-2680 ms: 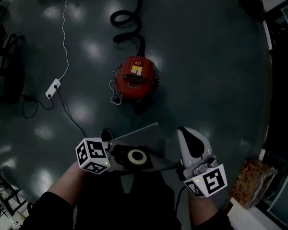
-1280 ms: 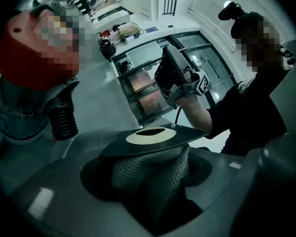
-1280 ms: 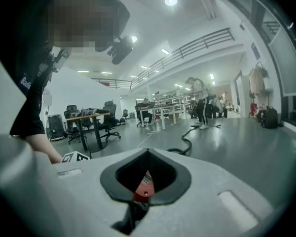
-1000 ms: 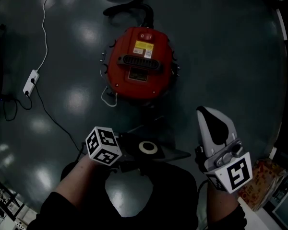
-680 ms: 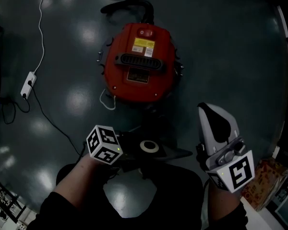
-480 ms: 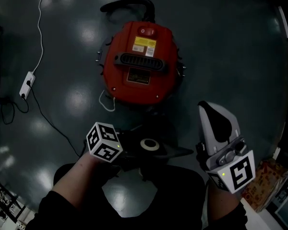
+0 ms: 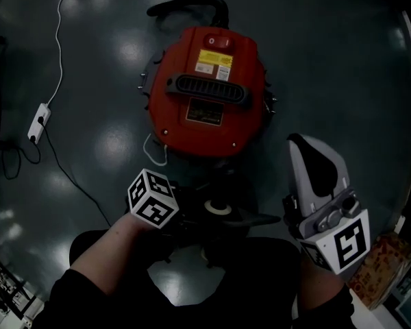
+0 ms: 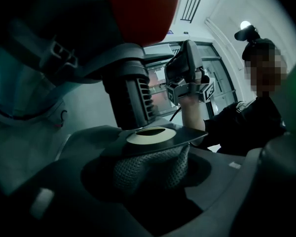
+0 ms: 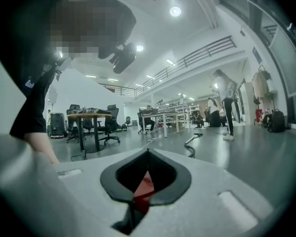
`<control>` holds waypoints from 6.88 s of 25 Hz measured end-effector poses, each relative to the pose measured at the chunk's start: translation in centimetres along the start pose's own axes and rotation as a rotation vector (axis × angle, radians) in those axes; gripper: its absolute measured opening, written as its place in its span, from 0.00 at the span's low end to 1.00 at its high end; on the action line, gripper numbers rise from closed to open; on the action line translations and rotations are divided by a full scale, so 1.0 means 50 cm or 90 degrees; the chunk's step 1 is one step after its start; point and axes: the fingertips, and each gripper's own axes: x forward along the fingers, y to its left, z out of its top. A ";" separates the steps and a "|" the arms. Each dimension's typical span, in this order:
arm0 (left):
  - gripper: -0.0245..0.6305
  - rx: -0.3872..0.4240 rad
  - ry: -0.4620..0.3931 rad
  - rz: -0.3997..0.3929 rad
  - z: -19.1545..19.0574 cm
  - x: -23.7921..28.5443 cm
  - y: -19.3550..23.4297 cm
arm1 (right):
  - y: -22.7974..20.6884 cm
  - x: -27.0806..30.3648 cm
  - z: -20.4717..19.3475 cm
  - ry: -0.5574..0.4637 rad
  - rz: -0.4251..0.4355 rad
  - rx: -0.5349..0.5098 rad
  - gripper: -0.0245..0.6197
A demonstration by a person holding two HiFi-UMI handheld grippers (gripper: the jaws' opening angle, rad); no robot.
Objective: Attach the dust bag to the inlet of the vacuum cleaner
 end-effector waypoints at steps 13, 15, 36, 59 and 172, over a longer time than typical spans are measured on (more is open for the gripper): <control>0.47 -0.014 -0.008 -0.039 0.035 -0.007 0.022 | 0.001 0.035 -0.047 -0.023 0.022 -0.011 0.04; 0.47 -0.026 -0.018 -0.046 0.037 -0.008 0.020 | 0.000 0.039 -0.051 -0.024 0.028 -0.023 0.04; 0.48 -0.060 -0.042 -0.078 0.045 -0.007 0.009 | 0.012 0.111 -0.102 0.021 0.169 -0.139 0.22; 0.48 -0.093 -0.086 -0.091 0.063 -0.008 0.015 | 0.026 0.200 -0.130 0.069 0.284 -0.252 0.28; 0.55 -0.051 -0.152 0.074 0.097 -0.173 -0.009 | -0.008 0.132 -0.100 0.060 0.175 -0.234 0.27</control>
